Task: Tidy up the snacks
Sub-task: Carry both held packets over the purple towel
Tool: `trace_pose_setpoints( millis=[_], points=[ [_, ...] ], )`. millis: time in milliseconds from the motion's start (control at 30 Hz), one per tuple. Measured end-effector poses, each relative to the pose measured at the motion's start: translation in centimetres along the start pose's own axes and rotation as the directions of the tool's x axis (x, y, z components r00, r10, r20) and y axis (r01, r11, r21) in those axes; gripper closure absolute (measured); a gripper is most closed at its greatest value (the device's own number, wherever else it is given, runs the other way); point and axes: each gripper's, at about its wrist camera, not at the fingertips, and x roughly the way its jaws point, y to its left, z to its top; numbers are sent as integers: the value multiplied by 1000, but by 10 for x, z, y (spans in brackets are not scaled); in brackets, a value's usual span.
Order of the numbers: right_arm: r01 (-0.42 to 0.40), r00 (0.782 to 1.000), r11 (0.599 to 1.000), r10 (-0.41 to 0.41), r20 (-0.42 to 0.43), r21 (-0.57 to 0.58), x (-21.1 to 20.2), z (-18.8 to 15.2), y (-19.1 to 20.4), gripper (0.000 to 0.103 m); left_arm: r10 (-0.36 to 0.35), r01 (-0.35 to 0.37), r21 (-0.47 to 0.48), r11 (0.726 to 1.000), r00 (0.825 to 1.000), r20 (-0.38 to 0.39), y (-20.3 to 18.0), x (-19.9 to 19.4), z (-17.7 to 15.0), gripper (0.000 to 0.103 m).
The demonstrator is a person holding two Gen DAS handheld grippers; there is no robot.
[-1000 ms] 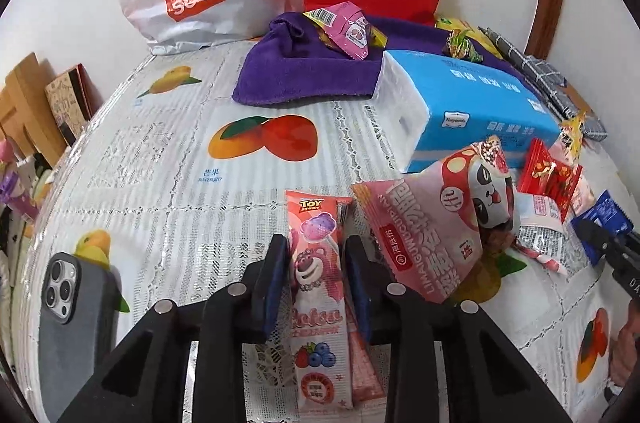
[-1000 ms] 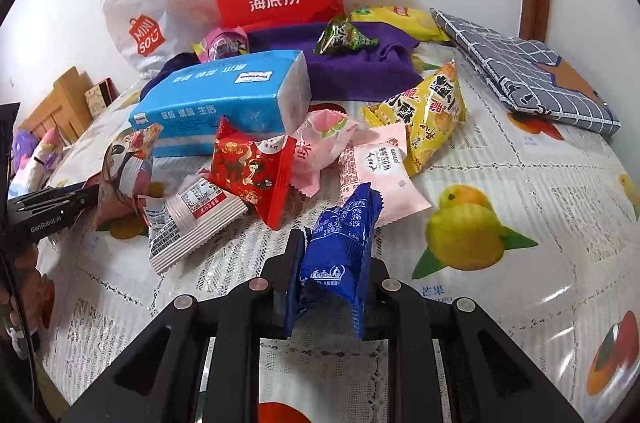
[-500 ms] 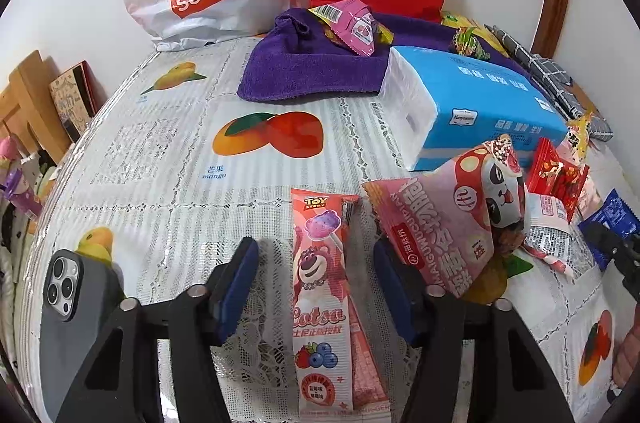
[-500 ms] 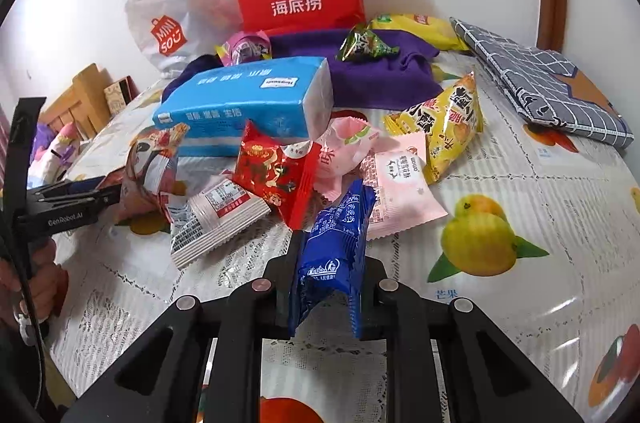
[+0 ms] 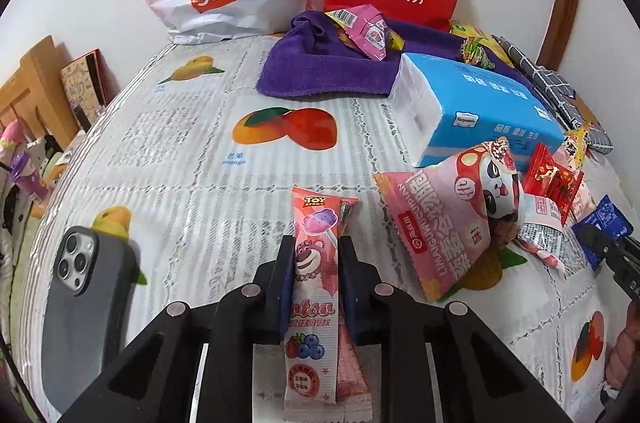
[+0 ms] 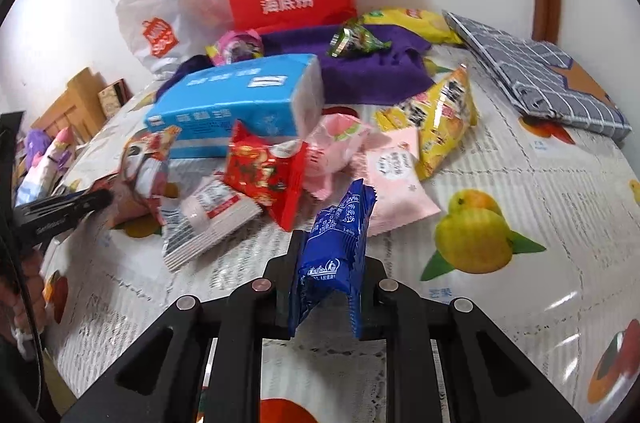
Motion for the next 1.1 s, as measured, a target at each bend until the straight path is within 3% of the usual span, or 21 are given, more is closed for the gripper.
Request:
trace_pose_setpoints(
  millis=[300,500,733,1100],
  points=[
    [-3,999,1000,3,44,-4,-16,13,1,84,-42,41,-49,998,999,-13,6,-14,11,83],
    [15,996,999,-12,83,-30,-28,41,9,84,-47,47,-2,999,999,24,-13,-28,30,83],
    [74,988,996,-66,136,-52,-37,91,18,84,-111,106,50,993,989,99,-43,-53,71,83],
    [70,970,994,-49,238,-81,-44,183,36,84,-184,171,85,982,967,179,-69,-70,157,83]
  ],
)
